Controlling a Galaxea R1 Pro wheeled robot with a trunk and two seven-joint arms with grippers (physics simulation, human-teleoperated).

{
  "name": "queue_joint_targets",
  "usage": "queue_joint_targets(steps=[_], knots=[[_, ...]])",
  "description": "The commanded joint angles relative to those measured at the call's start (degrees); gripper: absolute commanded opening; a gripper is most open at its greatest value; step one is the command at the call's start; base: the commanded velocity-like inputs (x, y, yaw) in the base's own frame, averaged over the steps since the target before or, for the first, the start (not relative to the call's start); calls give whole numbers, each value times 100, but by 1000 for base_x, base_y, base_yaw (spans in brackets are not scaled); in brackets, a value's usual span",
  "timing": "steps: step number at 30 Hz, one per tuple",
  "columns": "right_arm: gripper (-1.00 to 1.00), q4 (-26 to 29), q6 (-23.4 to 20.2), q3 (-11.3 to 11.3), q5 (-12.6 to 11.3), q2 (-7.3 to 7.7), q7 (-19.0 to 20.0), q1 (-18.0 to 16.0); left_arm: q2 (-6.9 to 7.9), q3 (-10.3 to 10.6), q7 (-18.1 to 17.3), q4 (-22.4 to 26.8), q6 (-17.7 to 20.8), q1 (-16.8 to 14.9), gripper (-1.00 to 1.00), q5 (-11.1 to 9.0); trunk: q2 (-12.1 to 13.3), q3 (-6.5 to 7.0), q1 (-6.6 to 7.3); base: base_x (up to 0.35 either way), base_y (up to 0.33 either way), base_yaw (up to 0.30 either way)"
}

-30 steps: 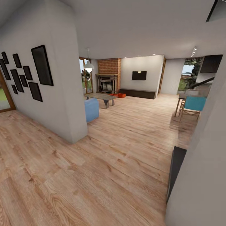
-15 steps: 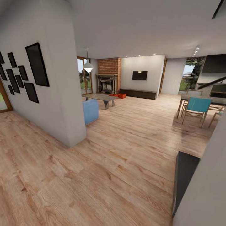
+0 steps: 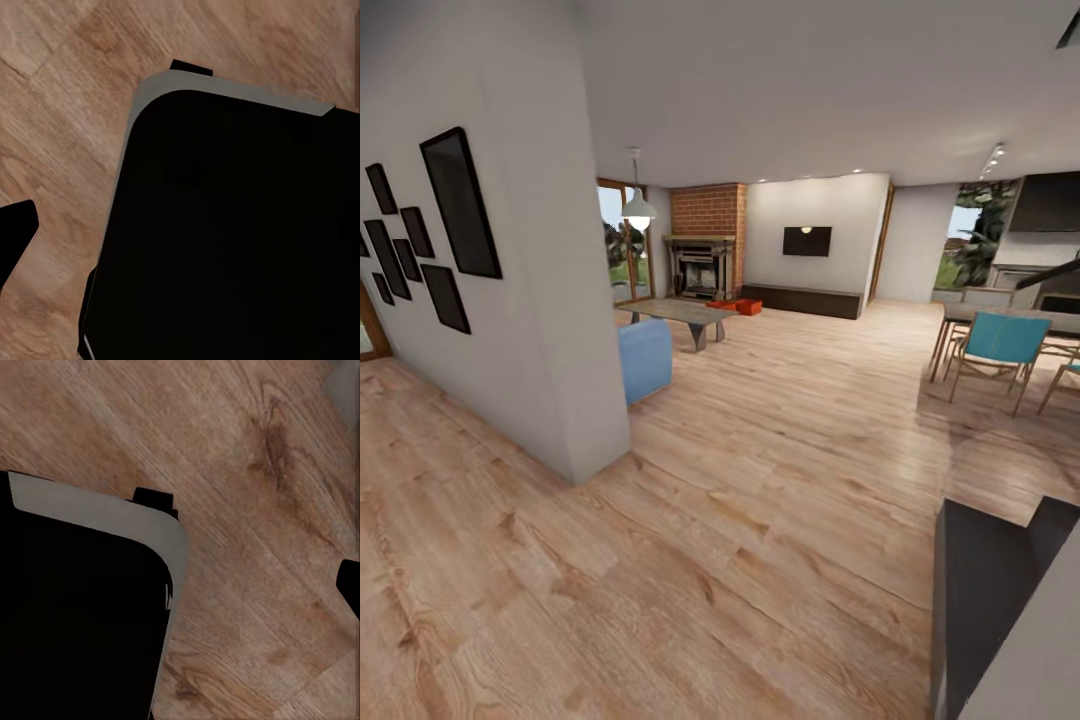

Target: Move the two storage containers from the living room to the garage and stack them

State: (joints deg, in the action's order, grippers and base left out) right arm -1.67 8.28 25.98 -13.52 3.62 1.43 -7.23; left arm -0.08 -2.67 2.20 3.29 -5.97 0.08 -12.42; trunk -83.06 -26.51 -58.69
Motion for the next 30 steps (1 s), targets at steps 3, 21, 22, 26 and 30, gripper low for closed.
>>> queue_joint_targets(steps=[3,21,22,26,30], knots=[[100,-17,37,47,-59,-2,15,-7,-1,-23,8,6,-9,1,100,-6,-2,-5,-3,333,0,0],[100,-14,72,22,-38,-11,23,-7,-9,-27,9,11,-16,1,100,6,-2,-5,-3,333,0,-24],[100,-14,72,25,-35,-11,24,-7,-9,-29,9,9,-16,1,100,8,-2,-5,-3,333,0,-195],[100,-16,70,35,-27,-11,24,-7,-10,-24,9,6,-17,1,100,4,-2,-5,-3,333,0,-231],[100,-14,69,37,-28,-11,24,-7,-5,-20,9,6,-12,1,100,3,-2,-5,-3,333,0,-243]])
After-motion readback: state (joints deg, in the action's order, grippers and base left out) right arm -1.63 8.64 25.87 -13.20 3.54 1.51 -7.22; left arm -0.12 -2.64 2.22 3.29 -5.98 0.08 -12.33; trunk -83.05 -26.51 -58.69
